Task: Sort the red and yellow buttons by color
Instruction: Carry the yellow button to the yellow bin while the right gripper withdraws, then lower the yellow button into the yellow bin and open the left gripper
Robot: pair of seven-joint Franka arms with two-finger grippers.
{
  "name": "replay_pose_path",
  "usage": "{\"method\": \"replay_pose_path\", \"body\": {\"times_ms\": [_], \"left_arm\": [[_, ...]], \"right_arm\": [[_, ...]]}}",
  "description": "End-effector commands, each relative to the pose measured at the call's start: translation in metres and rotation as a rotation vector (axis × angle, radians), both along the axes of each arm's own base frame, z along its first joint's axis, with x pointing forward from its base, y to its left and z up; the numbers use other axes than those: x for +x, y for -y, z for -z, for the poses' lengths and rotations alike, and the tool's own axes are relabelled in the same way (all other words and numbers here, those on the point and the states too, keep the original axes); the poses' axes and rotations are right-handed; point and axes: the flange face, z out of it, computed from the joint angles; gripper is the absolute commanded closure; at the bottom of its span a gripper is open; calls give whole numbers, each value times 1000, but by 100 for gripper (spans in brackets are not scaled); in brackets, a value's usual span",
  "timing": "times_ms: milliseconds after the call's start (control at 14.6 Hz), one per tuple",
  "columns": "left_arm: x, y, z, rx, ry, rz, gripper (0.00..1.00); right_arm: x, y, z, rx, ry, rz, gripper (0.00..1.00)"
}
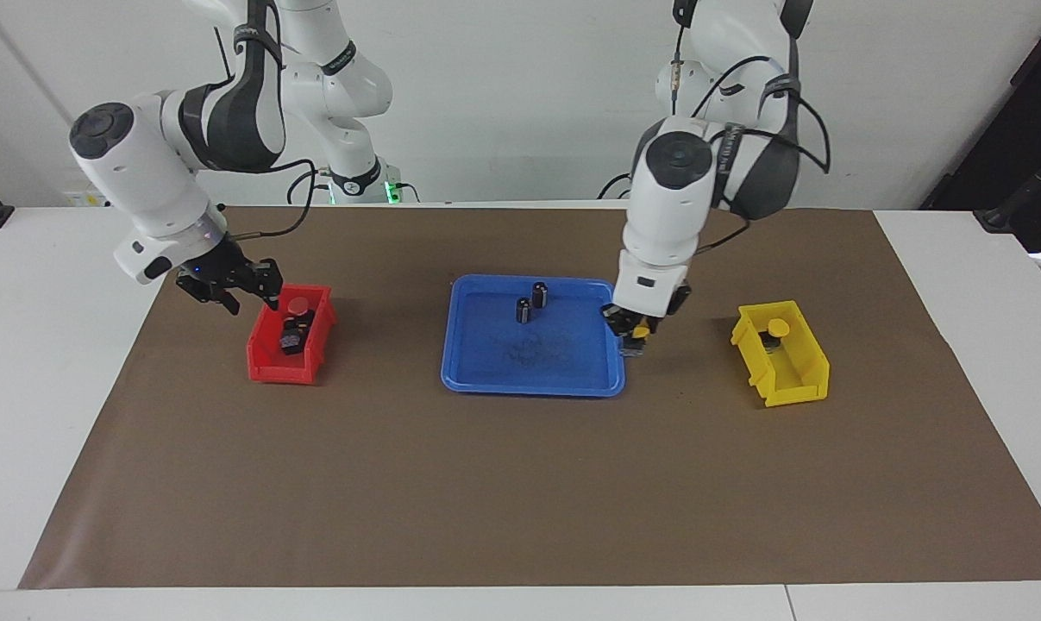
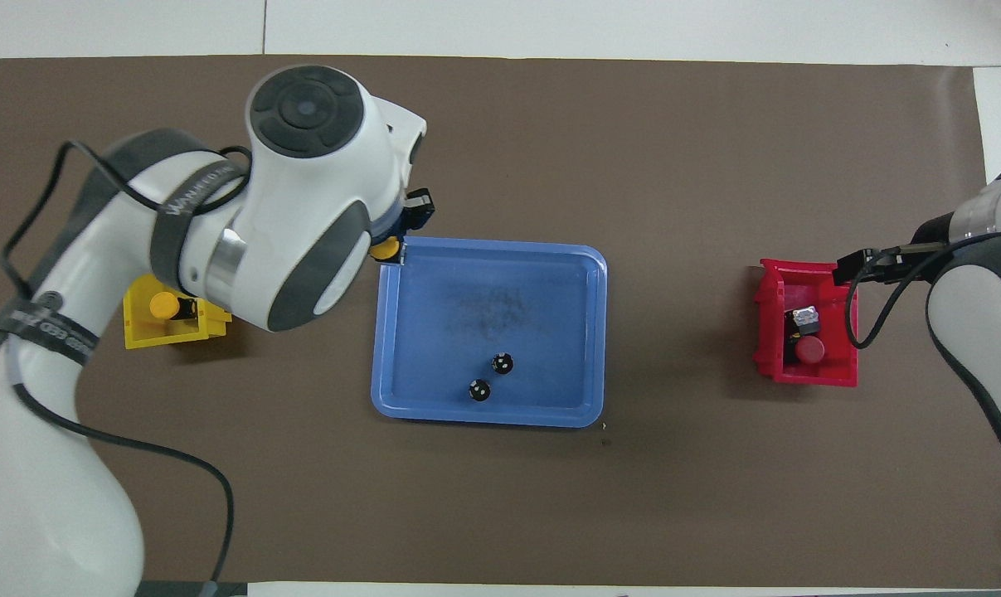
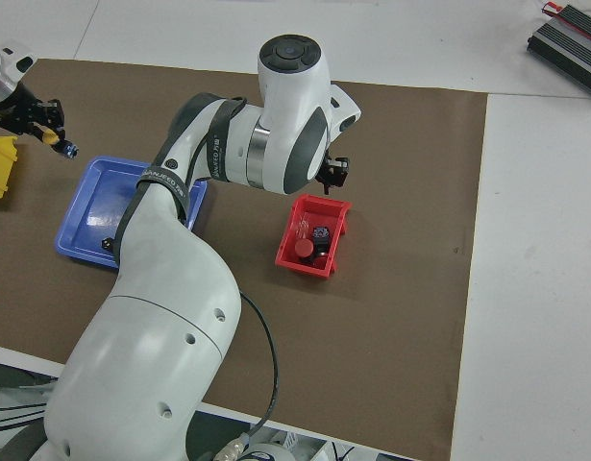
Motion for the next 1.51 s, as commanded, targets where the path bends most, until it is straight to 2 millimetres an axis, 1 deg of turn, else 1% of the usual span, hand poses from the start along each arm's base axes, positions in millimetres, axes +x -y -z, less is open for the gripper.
{"method": "replay_pose_path", "body": {"times_ms": [0, 68, 137, 205, 274, 342, 411, 479, 548, 616, 684, 753, 821, 890, 1027, 1095, 1300, 1437], "left_arm": [[34, -103, -3, 26, -19, -12, 98], [41, -131, -3, 24, -14, -48, 98], [48, -155, -2, 15, -6, -88, 98], [53, -179, -1, 12, 15, -122, 98], [53, -203, 9, 12, 6, -163, 98], [53, -217, 8, 10, 12, -187, 98], [52, -229, 12, 8, 12, -211, 98], [49, -243, 16, 6, 7, -247, 98], [45, -253, 22, 5, 6, -298, 98], [38, -260, 31, 2, 18, -305, 98], [29, -262, 44, -5, 38, -301, 98], [18, -262, 58, -15, 64, -275, 98], [11, -261, 68, -21, 80, -252, 98], [6, -260, 72, -21, 78, -248, 98], [3, -260, 75, -20, 69, -245, 98], [1, -258, 76, -20, 66, -239, 98], [-4, -256, 80, -18, 52, -194, 98], [-2, -252, 93, -19, 51, -164, 98]], "right_arm": [[-2, 9, -43, -7, -6, -12, 0], [-6, 13, -58, -5, -14, -5, 0], [-8, 15, -76, -5, -17, -3, 0], [-10, 21, -92, -8, -29, 5, 0], [-13, 29, -107, -9, -42, 17, 0], [-15, 33, -115, -10, -48, 23, 0], [-17, 38, -123, -24, -43, 30, 0], [-16, 40, -123, -42, -53, 30, 0], [-17, 40, -130, -45, -55, 29, 0], [-18, 41, -135, -47, -53, 31, 0], [-16, 38, -134, -50, -50, 27, 0], [-14, 36, -127, -67, -62, 28, 0], [-15, 38, -127, -72, -63, 40, 0], [-14, 39, -125, -73, -68, 42, 0], [-13, 30, -121, -76, -79, 42, 0], [-13, 30, -120, -77, -78, 49, 0], [-15, 31, -124, -78, -69, 53, 0], [-16, 32, -124, -76, -72, 56, 0]]}}
